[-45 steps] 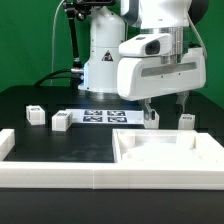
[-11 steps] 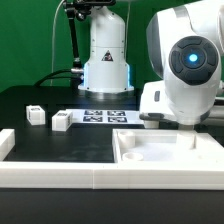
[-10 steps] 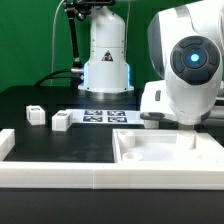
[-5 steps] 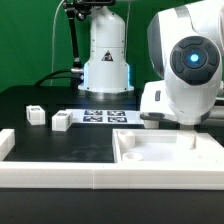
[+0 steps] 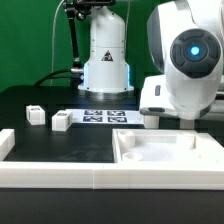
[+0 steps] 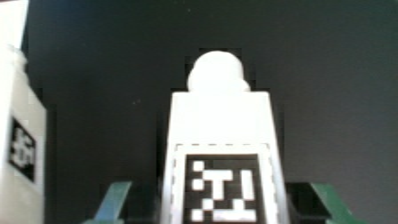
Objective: Assemble one leg
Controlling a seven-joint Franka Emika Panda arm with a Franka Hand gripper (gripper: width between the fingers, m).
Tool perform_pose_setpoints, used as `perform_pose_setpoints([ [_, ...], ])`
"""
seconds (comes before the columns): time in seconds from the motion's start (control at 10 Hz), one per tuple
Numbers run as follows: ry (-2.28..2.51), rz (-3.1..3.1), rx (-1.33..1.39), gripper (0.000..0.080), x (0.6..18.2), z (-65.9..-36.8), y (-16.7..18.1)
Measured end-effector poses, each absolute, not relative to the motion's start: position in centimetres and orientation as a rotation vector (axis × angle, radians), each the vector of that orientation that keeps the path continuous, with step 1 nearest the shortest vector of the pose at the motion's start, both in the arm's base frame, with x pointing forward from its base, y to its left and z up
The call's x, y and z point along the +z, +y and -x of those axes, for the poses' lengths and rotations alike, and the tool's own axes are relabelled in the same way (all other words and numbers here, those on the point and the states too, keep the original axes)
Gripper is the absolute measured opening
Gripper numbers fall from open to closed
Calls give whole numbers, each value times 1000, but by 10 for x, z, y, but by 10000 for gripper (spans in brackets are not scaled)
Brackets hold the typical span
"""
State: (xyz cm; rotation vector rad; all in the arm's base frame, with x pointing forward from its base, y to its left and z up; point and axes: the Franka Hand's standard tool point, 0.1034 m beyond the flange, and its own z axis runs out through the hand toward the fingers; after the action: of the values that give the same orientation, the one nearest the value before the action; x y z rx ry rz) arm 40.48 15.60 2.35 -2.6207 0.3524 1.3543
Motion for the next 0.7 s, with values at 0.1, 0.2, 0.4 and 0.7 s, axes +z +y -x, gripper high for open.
perform_pose_setpoints([
  [0.1, 349, 2611, 1367, 291, 33, -408, 153],
  [0.2, 347, 2605, 1370, 291, 43, -414, 151],
  [0.4, 346, 2616, 1340, 291, 49, -421, 151],
  [0.7, 359, 2709, 1131, 291, 46, -433, 153],
])
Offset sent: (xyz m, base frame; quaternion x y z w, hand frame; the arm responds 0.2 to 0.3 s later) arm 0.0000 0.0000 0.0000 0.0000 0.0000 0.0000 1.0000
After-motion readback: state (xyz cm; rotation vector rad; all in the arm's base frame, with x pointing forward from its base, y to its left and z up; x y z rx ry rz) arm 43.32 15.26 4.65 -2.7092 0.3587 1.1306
